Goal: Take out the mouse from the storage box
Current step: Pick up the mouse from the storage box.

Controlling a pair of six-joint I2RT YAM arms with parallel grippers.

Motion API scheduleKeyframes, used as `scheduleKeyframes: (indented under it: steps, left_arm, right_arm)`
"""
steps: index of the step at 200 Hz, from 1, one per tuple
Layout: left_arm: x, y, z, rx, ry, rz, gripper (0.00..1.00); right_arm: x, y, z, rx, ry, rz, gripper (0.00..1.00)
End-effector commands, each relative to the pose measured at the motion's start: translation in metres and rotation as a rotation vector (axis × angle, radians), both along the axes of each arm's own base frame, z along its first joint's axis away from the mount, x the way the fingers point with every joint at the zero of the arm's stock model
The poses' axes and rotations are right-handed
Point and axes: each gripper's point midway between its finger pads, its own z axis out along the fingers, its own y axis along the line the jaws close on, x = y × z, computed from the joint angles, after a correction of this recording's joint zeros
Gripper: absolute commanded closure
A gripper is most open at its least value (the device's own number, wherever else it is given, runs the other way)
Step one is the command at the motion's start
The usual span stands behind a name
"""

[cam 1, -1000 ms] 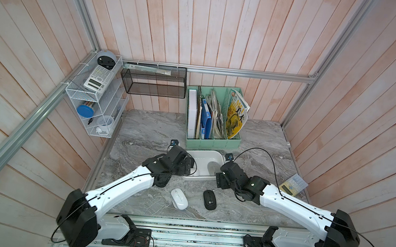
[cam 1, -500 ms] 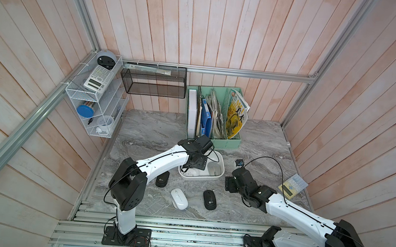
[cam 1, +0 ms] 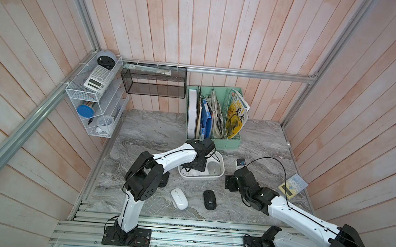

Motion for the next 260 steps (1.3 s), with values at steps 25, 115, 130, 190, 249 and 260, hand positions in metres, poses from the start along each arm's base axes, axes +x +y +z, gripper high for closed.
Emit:
scheduleKeyframes:
  steps: [25, 115, 130, 190, 249, 260]
  left_arm:
    - [0.018, 0.000, -0.014, -0.033, 0.000, 0.043, 0.07]
    - [0.022, -0.015, -0.043, -0.073, 0.052, 0.056, 0.21]
    - [0.021, -0.022, -0.044, -0.092, 0.055, 0.047, 0.23]
    - [0.022, -0.031, -0.056, -0.095, 0.075, 0.048, 0.24]
    - [0.024, -0.033, -0.058, -0.097, 0.066, 0.061, 0.36]
    - [0.026, -0.033, -0.054, -0.100, 0.054, 0.066, 0.39]
  right_arm:
    - [0.002, -0.003, 0.002, 0.006, -0.011, -0.011, 0.15]
    - [0.002, 0.001, -0.003, 0.010, 0.007, -0.005, 0.15]
    - [0.002, 0.000, -0.003, 0.010, 0.005, -0.008, 0.15]
    - [0.002, 0.000, -0.003, 0.018, 0.004, -0.011, 0.15]
    - [0.002, 0.000, -0.003, 0.021, 0.002, -0.016, 0.15]
    - [0.002, 0.000, -0.003, 0.024, 0.002, -0.017, 0.15]
